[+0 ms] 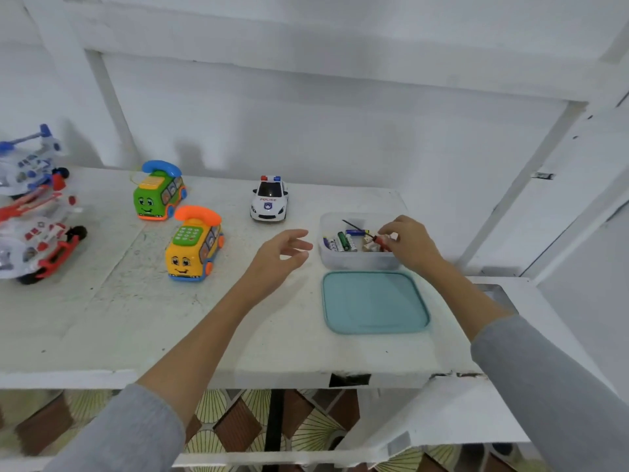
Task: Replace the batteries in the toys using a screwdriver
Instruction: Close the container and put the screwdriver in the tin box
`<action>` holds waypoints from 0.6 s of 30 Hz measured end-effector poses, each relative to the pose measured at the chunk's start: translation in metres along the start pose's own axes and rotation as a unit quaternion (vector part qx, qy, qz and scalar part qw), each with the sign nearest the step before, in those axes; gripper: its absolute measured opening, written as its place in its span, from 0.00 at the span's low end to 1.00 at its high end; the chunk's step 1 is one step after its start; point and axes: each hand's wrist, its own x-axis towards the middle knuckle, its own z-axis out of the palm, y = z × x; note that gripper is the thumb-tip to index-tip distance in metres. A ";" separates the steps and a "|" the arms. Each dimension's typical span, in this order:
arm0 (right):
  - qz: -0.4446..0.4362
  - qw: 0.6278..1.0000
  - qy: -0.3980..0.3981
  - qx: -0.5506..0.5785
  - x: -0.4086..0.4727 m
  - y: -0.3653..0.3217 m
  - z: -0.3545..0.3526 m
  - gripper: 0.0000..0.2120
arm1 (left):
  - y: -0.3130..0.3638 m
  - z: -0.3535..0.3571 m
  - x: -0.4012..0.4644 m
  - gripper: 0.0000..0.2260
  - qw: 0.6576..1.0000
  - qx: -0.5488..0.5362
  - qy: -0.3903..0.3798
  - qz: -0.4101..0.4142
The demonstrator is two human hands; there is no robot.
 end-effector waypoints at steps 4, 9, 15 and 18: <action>-0.011 0.996 0.069 0.054 -0.039 0.023 -0.015 0.09 | -0.004 0.020 -0.018 0.15 1.000 0.003 0.012 -0.014; 0.055 0.997 -0.007 0.050 -0.088 0.053 -0.004 0.10 | -0.015 0.044 -0.047 0.18 0.997 0.032 0.000 -0.064; 0.074 0.991 -0.036 0.106 -0.113 0.056 0.002 0.14 | -0.013 0.068 -0.062 0.23 0.994 0.060 -0.022 -0.091; 0.080 0.986 -0.043 0.137 -0.118 0.056 -0.001 0.16 | -0.010 0.071 -0.063 0.24 0.994 0.044 -0.010 -0.098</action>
